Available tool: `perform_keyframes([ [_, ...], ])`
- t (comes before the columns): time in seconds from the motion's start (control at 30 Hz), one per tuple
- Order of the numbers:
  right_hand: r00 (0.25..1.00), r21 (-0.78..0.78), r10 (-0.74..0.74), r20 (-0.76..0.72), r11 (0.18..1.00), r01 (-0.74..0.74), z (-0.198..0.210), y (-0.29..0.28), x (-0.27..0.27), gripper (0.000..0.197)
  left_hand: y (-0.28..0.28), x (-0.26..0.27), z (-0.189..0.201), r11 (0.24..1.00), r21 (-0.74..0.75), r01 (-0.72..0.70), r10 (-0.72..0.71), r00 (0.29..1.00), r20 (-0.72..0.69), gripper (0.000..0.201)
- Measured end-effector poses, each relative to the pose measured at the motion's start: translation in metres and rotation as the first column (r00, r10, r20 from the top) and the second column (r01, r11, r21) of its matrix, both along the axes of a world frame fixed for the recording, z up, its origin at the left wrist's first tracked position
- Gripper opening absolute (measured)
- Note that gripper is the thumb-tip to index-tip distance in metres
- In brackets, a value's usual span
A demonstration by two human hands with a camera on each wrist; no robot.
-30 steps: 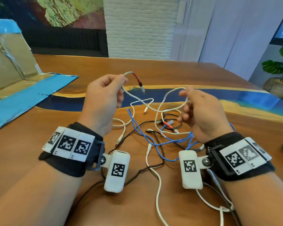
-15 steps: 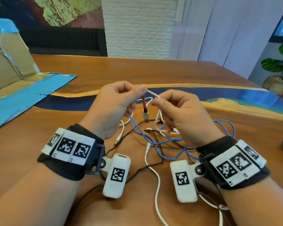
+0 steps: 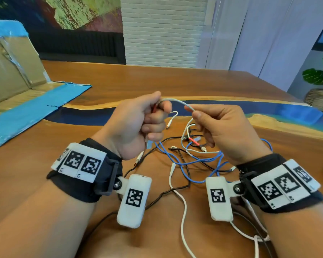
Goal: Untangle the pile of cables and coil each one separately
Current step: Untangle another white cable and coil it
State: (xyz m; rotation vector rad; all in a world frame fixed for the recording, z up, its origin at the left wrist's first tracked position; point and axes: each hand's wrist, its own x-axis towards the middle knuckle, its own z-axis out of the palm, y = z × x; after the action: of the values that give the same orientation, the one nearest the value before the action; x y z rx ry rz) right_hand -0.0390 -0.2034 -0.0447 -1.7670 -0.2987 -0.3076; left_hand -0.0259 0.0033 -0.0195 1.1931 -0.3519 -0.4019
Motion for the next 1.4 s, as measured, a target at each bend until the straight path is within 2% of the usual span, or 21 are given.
perform_keyframes([
  [0.1,0.998,-0.14,0.037,-0.047,0.989,-0.044,0.001,0.001,-0.003,0.026,-0.002,0.0,0.002,0.98,-0.196,-0.028,0.022,0.999,-0.035,0.042],
  [0.2,0.991,-0.286,0.092,-0.097,0.951,-0.116,0.001,0.005,-0.006,0.028,-0.005,-0.001,0.003,0.933,-0.341,-0.116,0.109,0.993,-0.038,0.04],
  [0.27,0.981,-0.35,0.143,-0.134,0.919,-0.182,0.001,0.011,-0.009,0.027,-0.006,0.001,0.0,0.908,-0.387,-0.162,0.166,0.986,-0.025,0.038],
  [0.33,0.968,-0.411,0.194,-0.157,0.878,-0.243,0.002,0.018,-0.014,0.025,-0.008,0.002,-0.004,0.908,-0.369,-0.198,0.213,0.977,0.0,0.038],
  [0.43,0.944,-0.434,0.269,-0.189,0.84,-0.326,0.004,0.023,-0.02,0.026,-0.008,0.004,-0.007,0.938,-0.207,-0.277,0.301,0.949,0.098,0.035],
  [0.5,0.943,-0.349,0.289,-0.165,0.877,-0.33,0.007,0.021,-0.021,0.02,-0.008,0.005,-0.01,0.951,-0.011,-0.309,0.304,0.929,0.212,0.031],
  [0.57,0.959,-0.273,0.263,-0.104,0.92,-0.282,0.011,0.017,-0.023,0.017,-0.01,0.004,-0.013,0.942,0.189,-0.276,0.21,0.927,0.311,0.029],
  [0.63,0.977,-0.241,0.212,-0.021,0.947,-0.211,0.015,0.011,-0.021,0.017,-0.011,0.0,-0.015,0.897,0.388,-0.212,0.058,0.926,0.373,0.03],
  [0.7,0.992,-0.174,0.113,0.06,0.98,-0.101,0.015,0.004,-0.016,0.015,-0.012,-0.004,-0.015,0.867,0.482,-0.125,-0.06,0.934,0.352,0.041],
  [0.8,0.991,-0.112,-0.037,0.132,0.992,0.052,0.012,-0.001,-0.009,0.012,-0.01,-0.006,-0.013,0.926,0.378,0.024,-0.107,0.974,0.202,0.054],
  [0.9,0.99,-0.067,-0.061,0.123,0.995,0.07,0.009,0.0,-0.005,0.009,-0.008,-0.007,-0.009,0.983,0.163,0.08,-0.097,0.99,0.101,0.045],
  [1.0,1.0,-0.099,-0.01,0.015,0.995,0.012,0.006,0.002,-0.005,0.023,-0.007,-0.005,-0.006,0.995,-0.055,0.086,-0.084,0.996,0.039,0.04],
  [1.1,0.981,-0.126,0.128,-0.147,0.981,-0.147,0.004,0.008,-0.009,0.03,-0.007,-0.003,-0.003,0.966,-0.254,0.043,-0.047,0.999,-0.012,0.042],
  [1.17,0.956,-0.153,0.213,-0.2,0.957,-0.245,0.004,0.015,-0.011,0.029,-0.009,-0.003,-0.003,0.936,-0.351,-0.007,0.0,1.0,-0.02,0.041],
  [1.23,0.944,-0.233,0.253,-0.21,0.925,-0.299,0.001,0.02,-0.013,0.027,-0.012,-0.002,-0.005,0.921,-0.381,-0.083,0.087,0.996,-0.007,0.037],
  [1.3,0.926,-0.32,0.296,-0.236,0.876,-0.361,-0.002,0.024,-0.016,0.024,-0.014,0.001,-0.008,0.92,-0.346,-0.185,0.202,0.979,0.012,0.031],
  [1.4,0.888,-0.28,0.37,-0.273,0.853,-0.441,-0.003,0.028,-0.021,0.027,-0.012,0.006,-0.011,0.93,-0.207,-0.303,0.322,0.945,0.06,0.028],
])
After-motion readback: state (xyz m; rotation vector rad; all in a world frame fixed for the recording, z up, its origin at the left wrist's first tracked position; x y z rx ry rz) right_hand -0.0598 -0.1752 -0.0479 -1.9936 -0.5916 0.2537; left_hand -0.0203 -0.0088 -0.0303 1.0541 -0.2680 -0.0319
